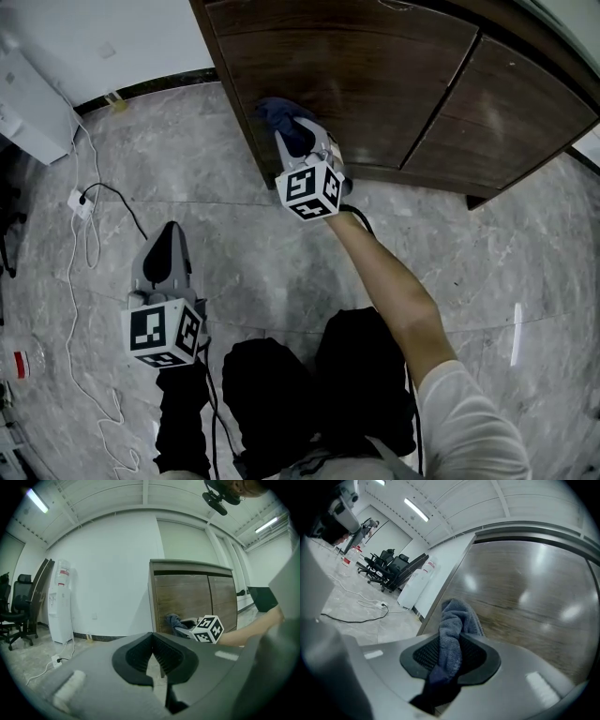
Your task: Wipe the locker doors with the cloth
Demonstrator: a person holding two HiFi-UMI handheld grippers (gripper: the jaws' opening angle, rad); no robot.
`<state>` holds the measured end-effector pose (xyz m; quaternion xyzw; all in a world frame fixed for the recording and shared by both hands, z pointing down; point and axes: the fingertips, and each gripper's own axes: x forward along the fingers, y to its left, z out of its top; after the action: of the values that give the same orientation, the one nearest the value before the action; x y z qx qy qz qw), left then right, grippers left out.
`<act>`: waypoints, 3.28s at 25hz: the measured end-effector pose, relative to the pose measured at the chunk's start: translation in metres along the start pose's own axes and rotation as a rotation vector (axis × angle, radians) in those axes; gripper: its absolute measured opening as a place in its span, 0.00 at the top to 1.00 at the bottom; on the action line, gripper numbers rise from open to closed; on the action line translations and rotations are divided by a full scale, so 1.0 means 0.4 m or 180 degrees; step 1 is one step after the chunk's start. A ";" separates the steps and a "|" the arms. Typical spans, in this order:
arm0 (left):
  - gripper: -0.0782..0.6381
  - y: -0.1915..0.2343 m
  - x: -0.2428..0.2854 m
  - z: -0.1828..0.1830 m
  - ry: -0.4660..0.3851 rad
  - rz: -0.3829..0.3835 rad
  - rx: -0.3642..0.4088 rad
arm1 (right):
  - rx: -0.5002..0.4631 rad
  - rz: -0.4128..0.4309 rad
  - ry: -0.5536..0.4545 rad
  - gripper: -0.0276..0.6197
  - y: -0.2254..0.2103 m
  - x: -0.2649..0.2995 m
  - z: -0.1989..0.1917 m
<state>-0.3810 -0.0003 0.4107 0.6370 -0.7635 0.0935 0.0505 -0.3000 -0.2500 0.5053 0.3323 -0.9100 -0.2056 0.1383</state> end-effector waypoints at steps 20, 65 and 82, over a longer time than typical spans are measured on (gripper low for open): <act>0.89 -0.137 0.033 -0.006 0.0041 -0.0194 0.0014 | 0.0019 -0.0556 0.0197 0.79 -0.307 -0.230 -0.181; 0.89 0.010 -0.025 -0.080 0.0140 0.0071 -0.0125 | 0.0442 -0.0392 0.0325 0.79 -0.090 -0.103 -0.199; 0.89 0.116 -0.079 -0.117 0.0193 0.0251 -0.0218 | 0.0231 0.0095 0.0287 0.79 0.141 0.057 -0.090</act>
<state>-0.4227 0.0480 0.4466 0.6012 -0.7889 0.0885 0.0917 -0.3336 -0.2361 0.5656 0.3324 -0.9146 -0.1552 0.1701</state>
